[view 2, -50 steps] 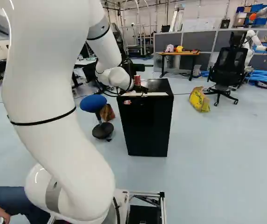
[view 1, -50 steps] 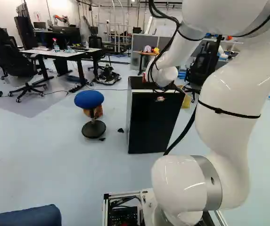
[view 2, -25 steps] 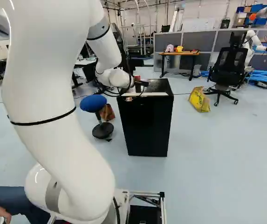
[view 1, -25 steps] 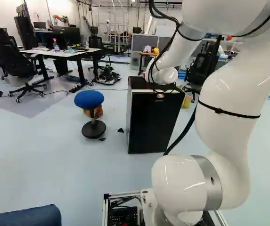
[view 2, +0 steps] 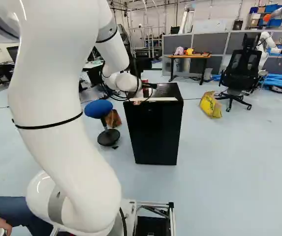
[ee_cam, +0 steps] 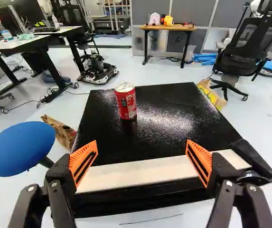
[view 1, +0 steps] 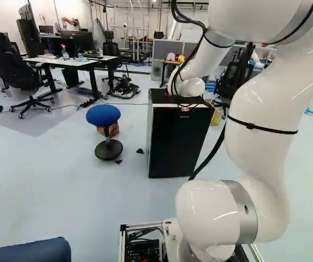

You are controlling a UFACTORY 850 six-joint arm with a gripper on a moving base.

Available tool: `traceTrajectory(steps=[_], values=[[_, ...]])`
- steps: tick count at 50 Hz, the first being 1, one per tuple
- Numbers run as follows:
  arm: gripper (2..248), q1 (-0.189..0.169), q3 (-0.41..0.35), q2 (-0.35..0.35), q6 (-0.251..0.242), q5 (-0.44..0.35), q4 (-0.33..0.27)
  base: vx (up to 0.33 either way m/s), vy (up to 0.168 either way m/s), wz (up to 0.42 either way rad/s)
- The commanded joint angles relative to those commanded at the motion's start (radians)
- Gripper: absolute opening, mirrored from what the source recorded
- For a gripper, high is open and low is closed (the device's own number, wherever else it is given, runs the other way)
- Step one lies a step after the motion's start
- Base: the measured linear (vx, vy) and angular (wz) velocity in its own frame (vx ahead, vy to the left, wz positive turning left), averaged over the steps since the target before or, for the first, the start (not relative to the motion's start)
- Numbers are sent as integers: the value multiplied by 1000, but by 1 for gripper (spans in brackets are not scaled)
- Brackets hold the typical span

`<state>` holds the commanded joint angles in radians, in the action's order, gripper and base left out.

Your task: Grab a drink from the fridge

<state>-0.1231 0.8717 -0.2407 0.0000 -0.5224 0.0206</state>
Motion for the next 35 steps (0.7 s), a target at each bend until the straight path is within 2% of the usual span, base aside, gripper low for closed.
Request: traceTrajectory(steps=[35], values=[[247,9,97,-83,0,0,0,0,0,0]])
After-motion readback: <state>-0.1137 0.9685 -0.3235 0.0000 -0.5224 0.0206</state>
